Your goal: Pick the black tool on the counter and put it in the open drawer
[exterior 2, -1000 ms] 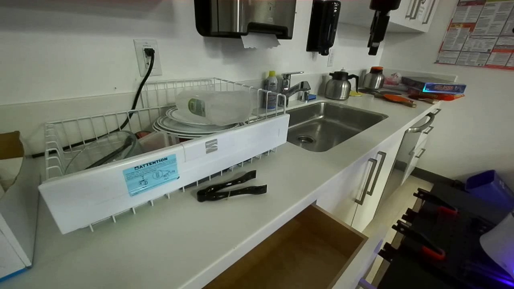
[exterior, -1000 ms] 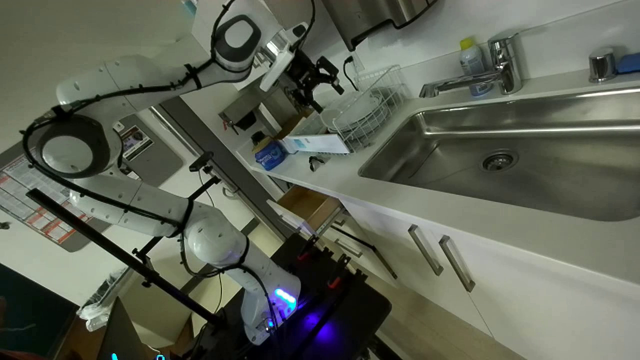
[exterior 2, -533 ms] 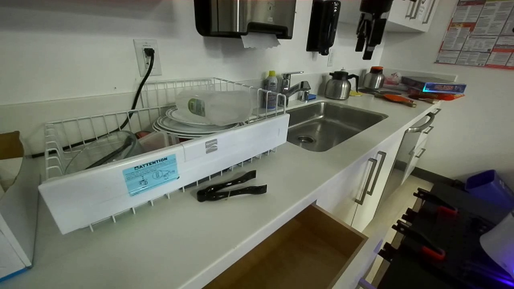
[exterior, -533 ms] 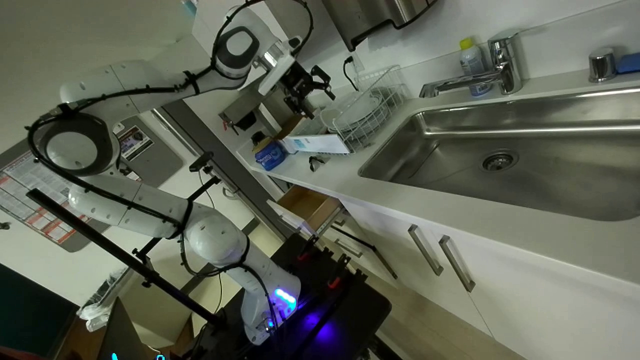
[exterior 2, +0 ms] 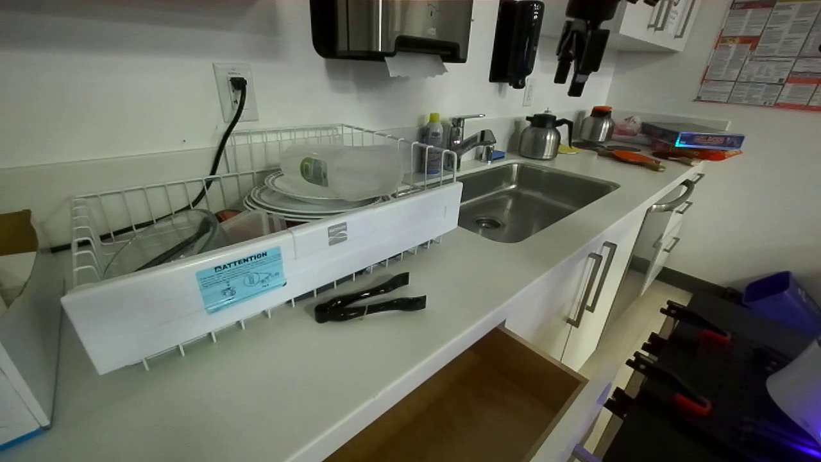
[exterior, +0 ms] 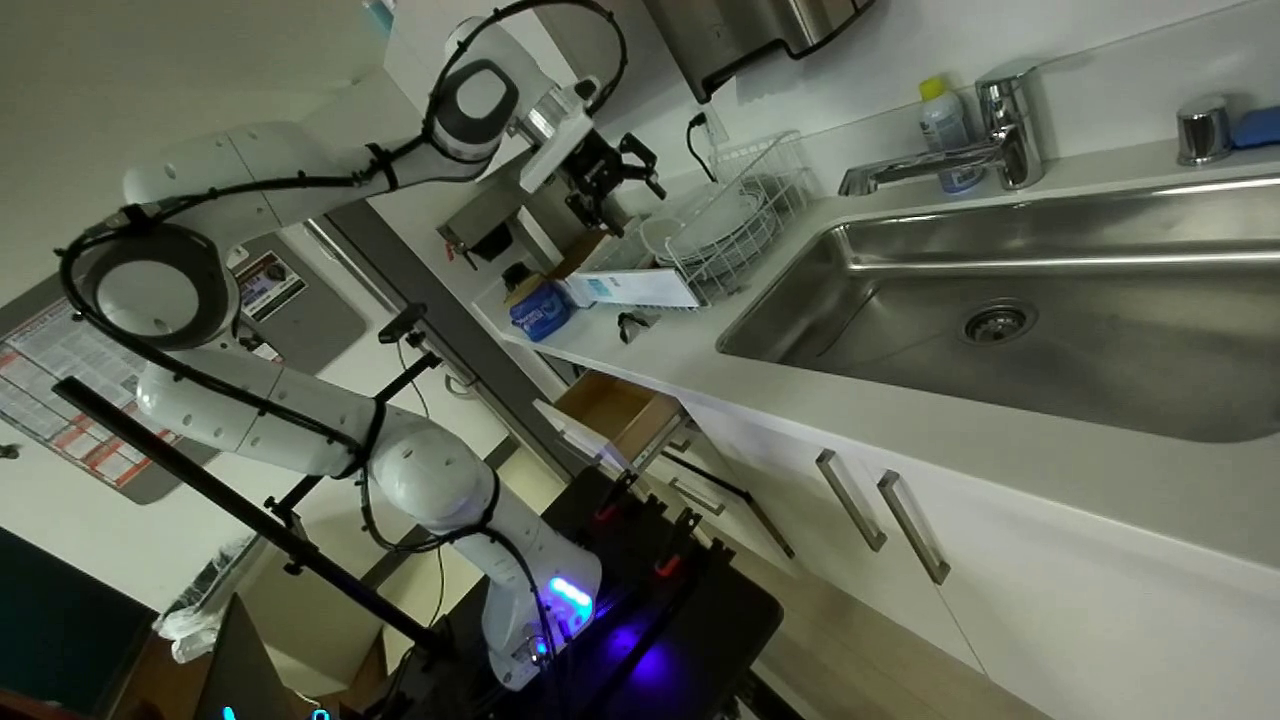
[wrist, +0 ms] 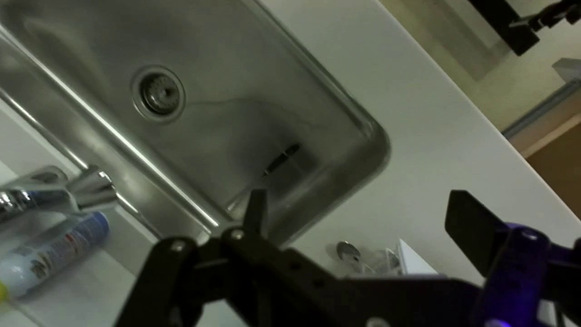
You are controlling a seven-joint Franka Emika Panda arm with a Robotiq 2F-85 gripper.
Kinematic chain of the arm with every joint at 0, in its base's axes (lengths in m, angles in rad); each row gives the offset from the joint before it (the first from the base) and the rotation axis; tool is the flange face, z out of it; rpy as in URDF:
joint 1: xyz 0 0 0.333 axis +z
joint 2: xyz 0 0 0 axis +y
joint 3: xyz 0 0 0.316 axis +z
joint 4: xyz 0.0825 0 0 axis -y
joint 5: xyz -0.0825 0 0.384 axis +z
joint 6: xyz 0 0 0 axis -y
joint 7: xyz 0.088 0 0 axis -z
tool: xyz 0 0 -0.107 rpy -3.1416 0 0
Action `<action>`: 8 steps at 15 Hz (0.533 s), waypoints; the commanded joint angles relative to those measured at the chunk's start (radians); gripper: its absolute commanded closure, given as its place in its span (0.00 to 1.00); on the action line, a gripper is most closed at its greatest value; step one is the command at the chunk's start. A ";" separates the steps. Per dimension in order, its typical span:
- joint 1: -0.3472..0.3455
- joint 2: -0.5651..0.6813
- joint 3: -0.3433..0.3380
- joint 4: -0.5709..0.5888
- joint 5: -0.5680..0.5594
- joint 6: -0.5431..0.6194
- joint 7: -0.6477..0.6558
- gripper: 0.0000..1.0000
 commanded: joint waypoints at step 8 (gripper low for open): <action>0.235 -0.031 0.098 -0.190 0.385 0.211 -0.322 0.00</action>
